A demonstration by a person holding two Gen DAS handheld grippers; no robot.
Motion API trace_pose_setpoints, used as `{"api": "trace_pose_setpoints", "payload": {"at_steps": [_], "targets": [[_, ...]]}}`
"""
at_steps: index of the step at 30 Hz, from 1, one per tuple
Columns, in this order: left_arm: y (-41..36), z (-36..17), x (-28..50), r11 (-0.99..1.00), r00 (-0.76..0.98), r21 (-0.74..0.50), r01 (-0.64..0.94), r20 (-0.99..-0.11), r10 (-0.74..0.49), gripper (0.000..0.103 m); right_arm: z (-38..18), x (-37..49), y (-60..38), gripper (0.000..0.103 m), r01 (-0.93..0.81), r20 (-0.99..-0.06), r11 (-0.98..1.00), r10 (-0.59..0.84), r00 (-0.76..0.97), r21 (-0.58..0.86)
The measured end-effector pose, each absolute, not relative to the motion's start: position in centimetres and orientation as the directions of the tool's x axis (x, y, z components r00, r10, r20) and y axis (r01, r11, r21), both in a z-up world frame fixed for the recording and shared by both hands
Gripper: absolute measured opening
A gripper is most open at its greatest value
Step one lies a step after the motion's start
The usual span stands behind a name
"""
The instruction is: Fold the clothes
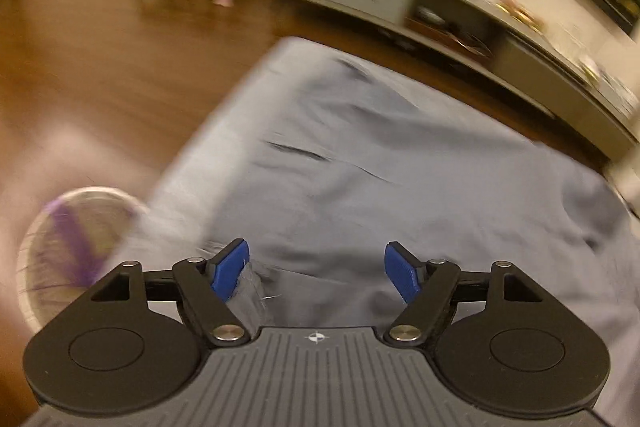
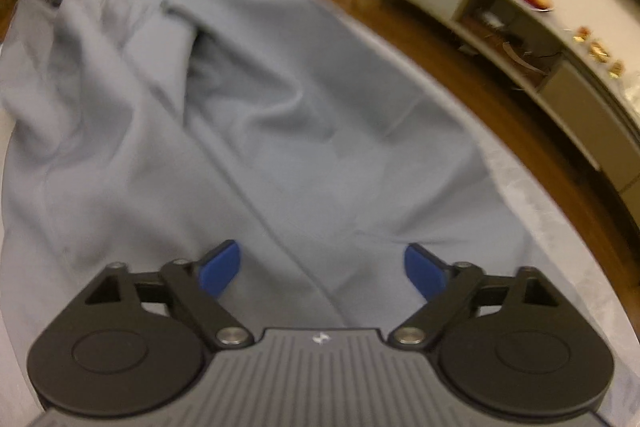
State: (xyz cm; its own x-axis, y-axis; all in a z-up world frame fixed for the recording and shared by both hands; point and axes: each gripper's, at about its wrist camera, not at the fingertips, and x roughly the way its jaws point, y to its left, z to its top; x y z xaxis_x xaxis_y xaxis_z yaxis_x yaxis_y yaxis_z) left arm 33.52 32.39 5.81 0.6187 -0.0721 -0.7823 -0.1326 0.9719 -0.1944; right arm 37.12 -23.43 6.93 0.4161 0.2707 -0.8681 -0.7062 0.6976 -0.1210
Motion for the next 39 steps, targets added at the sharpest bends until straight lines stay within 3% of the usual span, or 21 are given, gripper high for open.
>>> {"api": "trace_pose_setpoints", "payload": {"at_steps": [1, 2, 3, 5, 10, 13, 15, 17, 19, 20, 21, 22, 27, 29, 31, 34, 35, 36, 37, 38, 39], "targets": [[31.8, 5.7, 34.0, 0.977, 0.619, -0.193, -0.097, -0.780, -0.092, 0.056, 6.5, 37.1, -23.4, 0.038, -0.722, -0.881, 0.683, 0.271, 0.388, -0.108], [31.0, 5.9, 34.7, 0.979, 0.617, -0.196, -0.055, -0.778, -0.121, 0.018, 6.4, 37.0, -23.7, 0.003, -0.727, -0.894, 0.683, 0.277, 0.353, -0.075], [30.1, 6.2, 35.6, 0.978, 0.615, -0.206, -0.013, -0.773, -0.155, 0.004, 6.7, 36.5, -24.2, 0.002, -0.727, -0.892, 0.684, 0.285, 0.351, -0.068], [28.4, 8.1, 36.9, 0.975, 0.662, -0.215, 0.065, -0.722, -0.203, 0.000, 7.4, 35.5, -25.0, 0.001, -0.726, -0.886, 0.685, 0.303, 0.352, -0.054], [30.7, 17.8, 33.4, 0.862, 0.896, -0.471, 0.189, -0.277, -0.347, 0.000, 13.7, 29.7, -29.4, 0.001, -0.718, -0.783, 0.696, 0.444, 0.436, -0.005], [32.2, 18.4, 30.2, 0.860, 0.920, -0.497, 0.116, -0.272, -0.282, 0.000, 15.7, 24.2, -31.0, 0.001, -0.768, -0.759, 0.639, 0.513, 0.402, 0.025], [29.2, 15.6, 29.0, 0.891, 0.860, -0.437, 0.122, -0.403, -0.314, 0.000, 14.7, 21.0, -30.9, 0.001, -0.801, -0.786, 0.598, 0.503, 0.359, 0.017], [26.1, 12.7, 27.9, 0.917, 0.782, -0.375, 0.136, -0.527, -0.332, 0.008, 12.9, 18.3, -30.3, 0.001, -0.826, -0.822, 0.563, 0.473, 0.317, 0.006], [23.4, 10.4, 26.6, 0.933, 0.713, -0.325, 0.154, -0.618, -0.332, 0.032, 10.4, 16.9, -29.8, 0.001, -0.824, -0.842, 0.567, 0.447, 0.300, 0.007], [22.4, 10.1, 26.0, 0.935, 0.711, -0.319, 0.155, -0.621, -0.330, 0.057, 9.3, 16.3, -29.5, 0.001, -0.819, -0.849, 0.573, 0.437, 0.297, 0.009], [21.5, 9.8, 25.3, 0.937, 0.710, -0.313, 0.157, -0.624, -0.327, 0.074, 8.3, 15.9, -29.3, 0.001, -0.808, -0.852, 0.590, 0.423, 0.308, 0.001], [20.6, 9.5, 24.6, 0.939, 0.708, -0.307, 0.158, -0.627, -0.324, 0.080, 7.6, 15.6, -29.1, 0.002, -0.793, -0.849, 0.610, 0.415, 0.328, -0.008], [16.8, 8.3, 22.6, 0.950, 0.686, -0.289, 0.121, -0.667, -0.290, 0.091, 6.4, 14.1, -31.2, 0.016, -0.684, -0.756, 0.728, 0.475, 0.450, 0.050], [16.4, 7.7, 24.3, 0.954, 0.651, -0.293, 0.062, -0.713, -0.261, 0.091, 5.8, 13.9, -31.9, 0.036, -0.657, -0.757, 0.751, 0.462, 0.462, 0.058], [16.1, 6.9, 26.3, 0.956, 0.609, -0.294, 0.003, -0.758, -0.235, 0.093, 5.5, 13.5, -31.7, 0.045, -0.655, -0.757, 0.756, 0.438, 0.485, 0.018], [15.7, 6.1, 28.9, 0.949, 0.568, -0.310, -0.065, -0.793, -0.220, 0.091, 5.4, 13.7, -31.4, 0.047, -0.637, -0.753, 0.771, 0.421, 0.506, 0.003], [15.9, 6.8, 29.1, 0.934, 0.604, -0.354, -0.050, -0.755, -0.254, 0.075, 5.5, 13.7, -31.7, 0.047, -0.635, -0.751, 0.773, 0.414, 0.514, -0.009], [16.1, 7.4, 29.3, 0.917, 0.638, -0.397, -0.033, -0.715, -0.286, 0.031, 5.6, 13.7, -31.8, 0.045, -0.632, -0.750, 0.774, 0.405, 0.523, -0.022], [16.3, 8.0, 29.5, 0.899, 0.671, -0.438, -0.014, -0.671, -0.317, 0.015, 5.5, 13.8, -31.7, 0.039, -0.627, -0.752, 0.778, 0.391, 0.530, -0.036], [16.5, 8.6, 29.6, 0.879, 0.701, -0.477, 0.008, -0.624, -0.345, 0.008, 5.4, 13.9, -31.6, 0.026, -0.615, -0.751, 0.787, 0.380, 0.540, -0.044], [16.7, 9.3, 29.8, 0.857, 0.729, -0.514, 0.031, -0.575, -0.371, 0.005, 5.6, 13.9, -31.8, 0.020, -0.599, -0.742, 0.800, 0.376, 0.555, -0.042]]}}
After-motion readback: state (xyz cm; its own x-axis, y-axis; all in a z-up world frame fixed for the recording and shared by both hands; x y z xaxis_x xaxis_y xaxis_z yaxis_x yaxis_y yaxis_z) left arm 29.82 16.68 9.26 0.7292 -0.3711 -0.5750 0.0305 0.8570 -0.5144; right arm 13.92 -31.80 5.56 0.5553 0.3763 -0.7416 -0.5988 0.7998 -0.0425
